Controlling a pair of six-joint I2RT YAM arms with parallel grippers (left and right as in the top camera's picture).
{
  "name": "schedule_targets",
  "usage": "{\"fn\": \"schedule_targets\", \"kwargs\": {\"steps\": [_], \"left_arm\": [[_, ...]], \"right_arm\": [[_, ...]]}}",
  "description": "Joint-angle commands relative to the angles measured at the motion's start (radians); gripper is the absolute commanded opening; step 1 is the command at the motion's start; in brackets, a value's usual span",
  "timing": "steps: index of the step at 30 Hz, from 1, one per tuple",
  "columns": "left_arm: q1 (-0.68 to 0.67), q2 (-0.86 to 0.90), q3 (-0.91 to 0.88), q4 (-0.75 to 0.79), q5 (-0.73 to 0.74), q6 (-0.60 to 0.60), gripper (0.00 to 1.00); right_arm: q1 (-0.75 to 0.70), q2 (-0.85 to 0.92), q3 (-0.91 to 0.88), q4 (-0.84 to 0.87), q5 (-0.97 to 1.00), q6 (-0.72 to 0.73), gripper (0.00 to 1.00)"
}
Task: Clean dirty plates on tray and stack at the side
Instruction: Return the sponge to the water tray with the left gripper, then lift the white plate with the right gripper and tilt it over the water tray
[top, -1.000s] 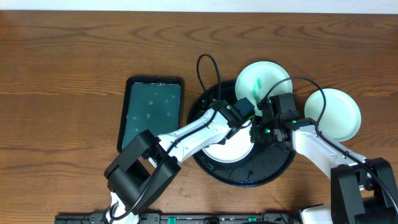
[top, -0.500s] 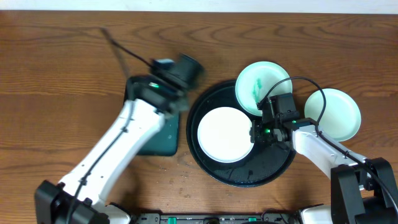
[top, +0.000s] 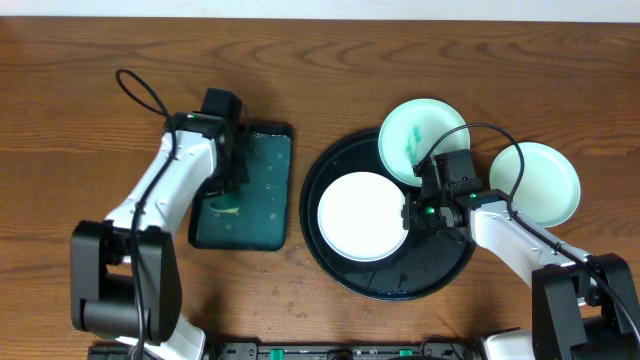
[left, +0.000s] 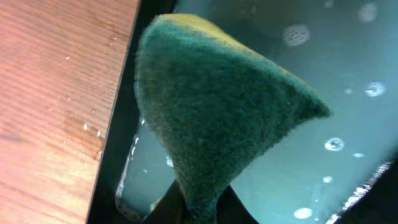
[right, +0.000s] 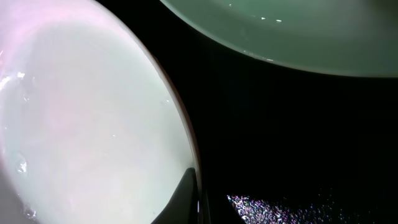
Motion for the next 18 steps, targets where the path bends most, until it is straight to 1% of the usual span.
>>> {"fn": "schedule_targets", "kwargs": {"steps": [1,3,6,8,13,15,18], "left_arm": [[0.019,-0.008,0.008,-0.004,0.053,0.05,0.25],[0.023,-0.015,0.008,-0.011,0.068,0.054,0.32],[0.024,-0.037,0.008,-0.029,0.071,0.053,0.49],[0.024,-0.064,0.008,-0.042,0.071,0.049,0.55],[0.024,-0.19,0.013,-0.064,0.071,0.049,0.58],[0.024,-0.273,0.014,-0.071,0.071,0.048,0.64],[0.024,-0.388,0.014,-0.079,0.071,0.049,0.69]], "right_arm": [[0.006,0.023,-0.02,-0.033,0.061,-0.009,0.01],[0.016,0.008,-0.018,-0.047,0.059,-0.009,0.01],[0.033,-0.042,0.006,-0.091,0.06,-0.01,0.01],[0.049,-0.079,0.037,-0.127,0.064,-0.014,0.01],[0.089,-0.14,0.167,-0.235,0.12,-0.017,0.01],[0.1,-0.14,0.231,-0.265,0.119,-0.006,0.01],[0.108,-0.139,0.295,-0.269,0.119,0.035,0.01]]}}
